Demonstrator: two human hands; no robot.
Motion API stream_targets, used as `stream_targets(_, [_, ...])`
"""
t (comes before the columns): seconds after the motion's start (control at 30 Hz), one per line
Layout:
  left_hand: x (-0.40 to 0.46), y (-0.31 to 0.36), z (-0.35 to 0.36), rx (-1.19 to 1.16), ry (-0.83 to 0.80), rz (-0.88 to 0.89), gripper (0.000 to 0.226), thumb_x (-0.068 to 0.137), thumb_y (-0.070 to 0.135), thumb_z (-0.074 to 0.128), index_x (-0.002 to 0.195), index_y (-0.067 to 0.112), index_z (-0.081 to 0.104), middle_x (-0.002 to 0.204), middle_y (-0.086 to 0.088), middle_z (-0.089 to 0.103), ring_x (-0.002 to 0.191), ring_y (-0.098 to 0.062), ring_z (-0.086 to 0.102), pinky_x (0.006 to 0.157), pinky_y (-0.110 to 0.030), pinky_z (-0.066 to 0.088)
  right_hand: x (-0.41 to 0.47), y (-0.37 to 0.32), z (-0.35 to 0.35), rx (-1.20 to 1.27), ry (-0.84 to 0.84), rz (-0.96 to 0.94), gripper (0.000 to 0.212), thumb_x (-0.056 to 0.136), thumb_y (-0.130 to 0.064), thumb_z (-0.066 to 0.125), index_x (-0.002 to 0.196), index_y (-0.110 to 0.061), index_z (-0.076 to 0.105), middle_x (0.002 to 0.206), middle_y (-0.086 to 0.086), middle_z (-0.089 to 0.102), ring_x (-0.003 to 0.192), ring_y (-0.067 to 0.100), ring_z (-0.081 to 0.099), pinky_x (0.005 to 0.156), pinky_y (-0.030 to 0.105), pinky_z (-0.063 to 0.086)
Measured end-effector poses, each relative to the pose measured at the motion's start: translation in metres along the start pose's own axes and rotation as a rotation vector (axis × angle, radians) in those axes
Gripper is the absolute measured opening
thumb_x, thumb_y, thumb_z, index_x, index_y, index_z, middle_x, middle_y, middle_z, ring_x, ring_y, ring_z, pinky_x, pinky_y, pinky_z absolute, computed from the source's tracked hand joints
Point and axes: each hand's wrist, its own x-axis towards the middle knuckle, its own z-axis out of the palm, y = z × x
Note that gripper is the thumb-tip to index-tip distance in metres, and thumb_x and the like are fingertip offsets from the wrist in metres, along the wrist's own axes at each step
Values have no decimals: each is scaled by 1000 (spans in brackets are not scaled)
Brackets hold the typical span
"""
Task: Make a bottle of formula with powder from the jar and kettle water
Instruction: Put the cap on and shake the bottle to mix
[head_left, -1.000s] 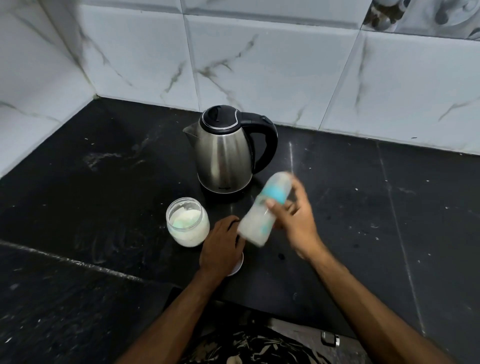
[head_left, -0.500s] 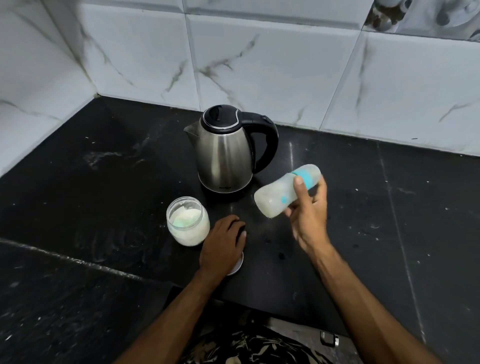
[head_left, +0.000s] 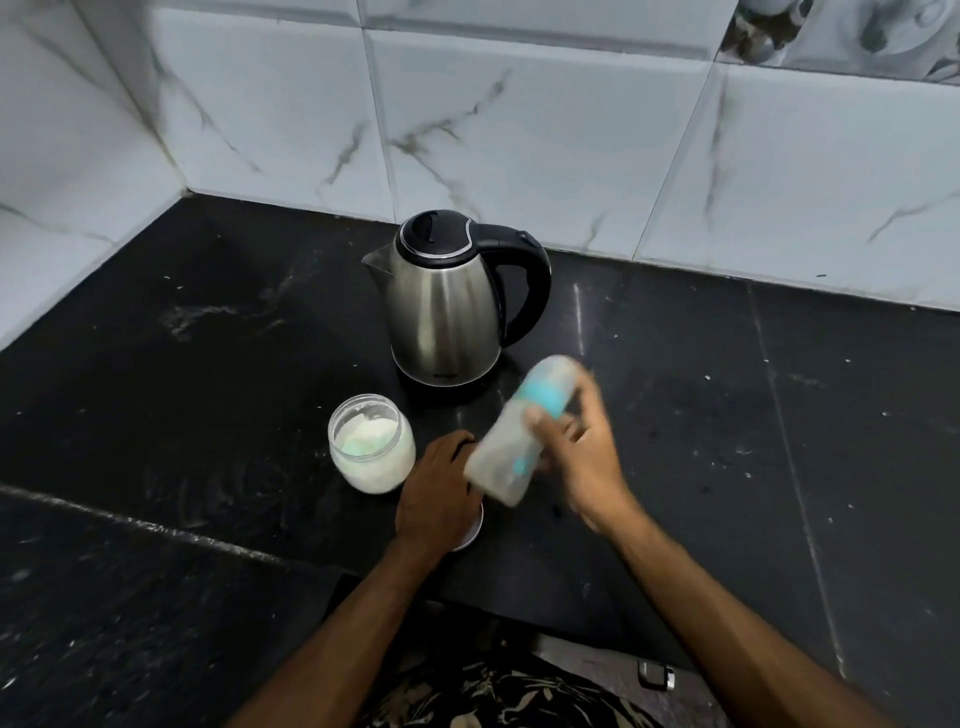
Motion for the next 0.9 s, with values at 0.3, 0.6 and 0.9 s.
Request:
stream_targets(0.3, [2, 1, 1, 79, 3, -9, 29, 90, 32, 52, 111, 17, 66, 119, -2, 61, 108, -20, 58, 93, -27, 42, 16, -9, -4, 206, 184, -58, 61, 91, -15, 66, 144, -17, 35, 87, -7, 73, 80, 12, 70, 56, 27, 57])
stream_targets(0.6, [2, 4, -1, 70, -15, -28, 31, 90, 32, 53, 111, 13, 66, 118, -4, 62, 107, -23, 59, 92, -30, 45, 14, -14, -2, 129, 158, -73, 65, 84, -17, 66, 142, -20, 37, 88, -7, 74, 81, 11, 71, 60, 31, 60])
stream_targets(0.9, [-1, 6, -7, -49, -26, -44, 43, 74, 15, 77, 113, 17, 59, 112, -10, 65, 100, -31, 64, 86, -38, 54, -3, -6, 2, -71, -82, -19, 68, 76, -15, 73, 134, -31, 43, 99, 4, 73, 87, 20, 72, 69, 33, 60])
